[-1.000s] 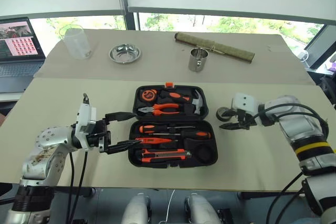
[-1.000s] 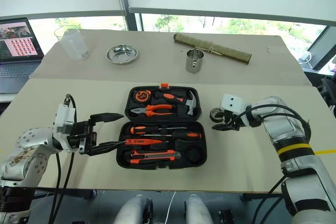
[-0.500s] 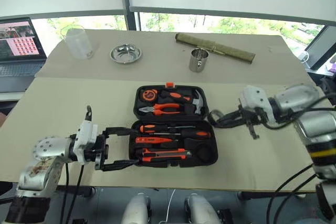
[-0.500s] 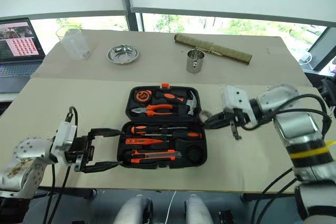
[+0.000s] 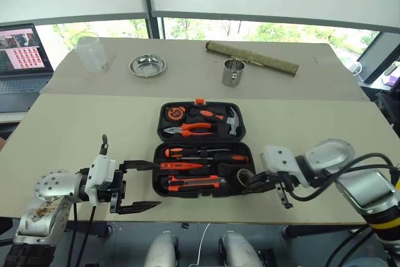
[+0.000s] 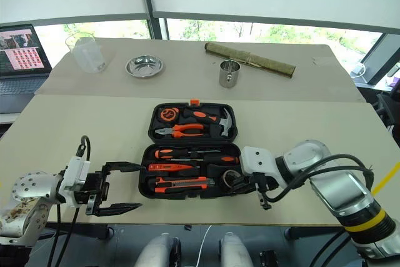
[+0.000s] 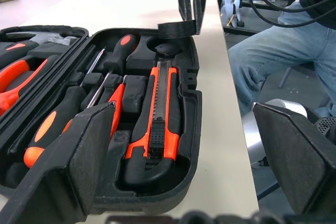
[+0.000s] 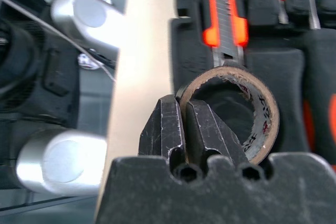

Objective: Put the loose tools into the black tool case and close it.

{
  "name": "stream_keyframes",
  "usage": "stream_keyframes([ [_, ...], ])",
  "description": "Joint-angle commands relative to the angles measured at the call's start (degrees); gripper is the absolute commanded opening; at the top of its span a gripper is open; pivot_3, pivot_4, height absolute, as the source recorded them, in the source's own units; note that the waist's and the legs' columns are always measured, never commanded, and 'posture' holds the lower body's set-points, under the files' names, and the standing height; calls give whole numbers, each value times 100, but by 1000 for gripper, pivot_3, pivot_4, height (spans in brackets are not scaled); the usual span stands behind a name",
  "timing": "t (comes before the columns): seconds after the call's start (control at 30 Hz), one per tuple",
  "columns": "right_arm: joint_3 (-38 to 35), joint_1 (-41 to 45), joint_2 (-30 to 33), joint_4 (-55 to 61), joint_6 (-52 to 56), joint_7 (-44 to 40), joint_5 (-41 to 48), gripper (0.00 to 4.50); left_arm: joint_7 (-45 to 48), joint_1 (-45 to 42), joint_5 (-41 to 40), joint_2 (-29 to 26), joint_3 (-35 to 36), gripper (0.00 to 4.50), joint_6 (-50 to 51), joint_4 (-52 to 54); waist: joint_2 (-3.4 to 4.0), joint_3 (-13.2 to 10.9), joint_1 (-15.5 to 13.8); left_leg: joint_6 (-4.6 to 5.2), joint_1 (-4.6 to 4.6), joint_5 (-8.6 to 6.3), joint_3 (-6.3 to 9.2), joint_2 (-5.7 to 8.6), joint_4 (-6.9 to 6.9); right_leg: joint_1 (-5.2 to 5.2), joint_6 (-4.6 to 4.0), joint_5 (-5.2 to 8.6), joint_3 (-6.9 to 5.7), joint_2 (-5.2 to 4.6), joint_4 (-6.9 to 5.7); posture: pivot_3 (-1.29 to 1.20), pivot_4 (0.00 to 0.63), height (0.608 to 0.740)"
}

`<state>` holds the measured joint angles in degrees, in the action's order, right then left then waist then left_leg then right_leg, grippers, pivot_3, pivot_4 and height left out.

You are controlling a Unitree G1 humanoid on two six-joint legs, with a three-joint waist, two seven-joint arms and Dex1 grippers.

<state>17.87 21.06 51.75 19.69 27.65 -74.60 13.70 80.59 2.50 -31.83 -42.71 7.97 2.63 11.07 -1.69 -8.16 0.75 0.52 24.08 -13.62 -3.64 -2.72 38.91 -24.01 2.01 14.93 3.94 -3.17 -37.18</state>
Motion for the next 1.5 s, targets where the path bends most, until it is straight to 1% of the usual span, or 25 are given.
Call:
stream_keyframes([
  [0.03,150,250,-24,-46,134,-32,-123,42,-169,-12,-168,-46,91,4500,169,283,0,0,-1,0,3,0,0,0,0,-3,0,0,0,0,-1,0,150,740],
  [0.07,231,294,15,-33,271,-115,-111,42,-195,-10,-171,-48,92,4500,203,307,0,0,-2,0,5,0,1,1,0,-3,0,0,0,0,-2,0,150,740],
  [0.13,325,367,29,-15,401,-208,-101,810,-242,-9,-166,-60,100,4500,257,339,0,0,-2,0,5,0,3,1,0,-3,0,0,0,1,-2,0,150,740],
  [0.17,365,405,40,3,433,-263,-93,995,-270,-4,-164,-68,111,4500,282,353,0,0,-2,0,5,0,4,0,-1,-3,0,0,0,1,-2,0,150,740],
  [0.23,241,487,-81,-3,289,-161,-49,1750,-372,7,-170,-78,180,4500,349,386,0,0,-4,0,4,0,5,1,-1,-3,0,0,0,0,-2,0,150,740],
  [0.3,32,570,-85,53,307,-291,227,2408,-514,20,-191,-89,277,4500,438,407,0,0,-5,0,5,0,6,1,-2,-3,0,0,-1,1,-2,0,150,740],
  [0.33,-245,604,-60,60,320,-528,613,2705,-699,19,-181,-104,367,4500,571,385,-1,0,-6,0,6,0,6,1,-2,-4,0,0,-1,1,-2,0,150,740],
  [0.4,-721,643,17,-74,420,-841,1209,2705,-1122,-20,-167,-113,522,4500,914,309,-2,-2,-8,0,9,0,12,1,-2,-5,1,-1,-2,1,-2,0,150,740],
  [0.5,-1287,588,63,-630,292,-1034,1596,2705,-1764,-243,-83,-29,688,4500,1310,49,-2,-2,-17,0,5,0,23,1,0,2,4,-3,-2,0,-2,0,150,740],
  [0.53,-1461,587,20,-889,366,-995,1706,2753,-1988,-344,-20,-15,709,4243,1440,-51,-4,-3,-26,0,2,0,25,2,0,7,5,-4,-2,0,-1,0,150,740],
  [0.57,-1578,595,-48,-1145,333,-888,1699,2476,-2185,-439,33,7,725,3973,1536,-136,-7,-4,-27,0,-2,0,24,3,0,11,6,-4,-3,0,-1,0,150,740],
  [0.6,-1657,610,-154,-1462,62,-741,1557,2219,-2433,-550,95,28,723,3835,1696,-227,-9,-4,-20,0,-2,0,23,3,1,13,6,-4,-3,0,-1,0,150,740],
  [0.63,-1621,625,-243,-1874,-398,-519,1201,2073,-2709,-708,143,75,682,3468,1910,-336,-9,-3,-19,0,-4,0,23,3,0,13,5,-4,-3,0,-1,0,150,740],
  [0.67,-1571,648,-352,-2218,-887,-314,862,1805,-2924,-844,175,104,619,3153,2141,-416,-10,-3,-17,0,-5,0,22,4,0,15,5,-4,-3,0,-1,0,150,740],
  [0.7,-1494,688,-459,-2510,-1286,-84,551,1439,-3059,-959,211,121,538,2752,2331,-484,-10,-3,-9,0,-8,0,20,5,1,17,5,-5,-3,1,-2,0,150,740],
  [0.8,-1166,821,-800,-3205,-2167,347,-161,320,-3237,-1306,526,234,107,1578,2463,-683,-10,-3,2,0,-5,0,5,10,-2,10,6,-5,0,0,-8,0,150,740],
  [0.83,-1088,861,-893,-3363,-2341,393,-294,78,-3290,-1402,599,292,13,1332,2476,-749,-10,-3,12,0,-3,0,-2,11,-3,3,6,-5,1,0,-11,0,150,740],
  [0.87,-1024,901,-976,-3496,-2486,448,-407,0,-3359,-1485,658,342,-63,929,2529,-825,-10,-3,14,-2,3,1,-7,11,-3,-5,5,-5,4,0,-16,0,150,740],
  [0.93,-872,1032,-1264,-3834,-2784,749,-692,0,-3449,-1698,911,471,-384,248,2535,-1064,-10,-3,25,-4,8,2,-13,12,-3,-16,5,-5,7,0,-33,0,150,740],
  [1.0,-812,1116,-1453,-4036,-2953,923,-845,0,-3479,-1834,1055,571,-560,248,2496,-1222,-10,-3,30,-11,6,7,-15,11,-2,-16,4,-6,7,4,-37,0,150,740],
  [1.13,-703,1115,-1696,-4045,-3059,990,-945,0,-3421,-2070,1136,890,-781,248,2313,-1411,-10,-3,14,-16,6,10,-13,12,-2,-16,4,-5,6,3,-43,0,150,740],
  [1.23,-672,902,-1693,-3506,-2800,831,-844,0,-3268,-2085,1144,988,-840,248,2252,-1384,-9,-3,6,-16,6,10,-12,14,-2,-15,4,-5,6,1,-44,0,150,740],
  [1.33,-701,548,-1557,-2767,-2349,762,-691,0,-3091,-1839,1092,834,-785,248,2334,-1146,-9,-3,-1,-16,8,10,-8,13,-2,-15,4,-5,4,0,-44,0,150,740],
  [1.43,-915,153,-1508,-2098,-1736,943,-491,0,-3254,-1494,1214,695,-659,248,2368,-887,-9,-3,7,-14,9,8,0,11,-6,-17,4,-5,5,-1,-42,0,150,740],
  [1.5,-994,-10,-1462,-1870,-1579,1023,-466,0,-3309,-1339,1176,672,-588,248,2411,-723,-9,-3,9,-12,8,6,12,10,-6,-18,4,-5,7,-1,-42,0,150,740],
])
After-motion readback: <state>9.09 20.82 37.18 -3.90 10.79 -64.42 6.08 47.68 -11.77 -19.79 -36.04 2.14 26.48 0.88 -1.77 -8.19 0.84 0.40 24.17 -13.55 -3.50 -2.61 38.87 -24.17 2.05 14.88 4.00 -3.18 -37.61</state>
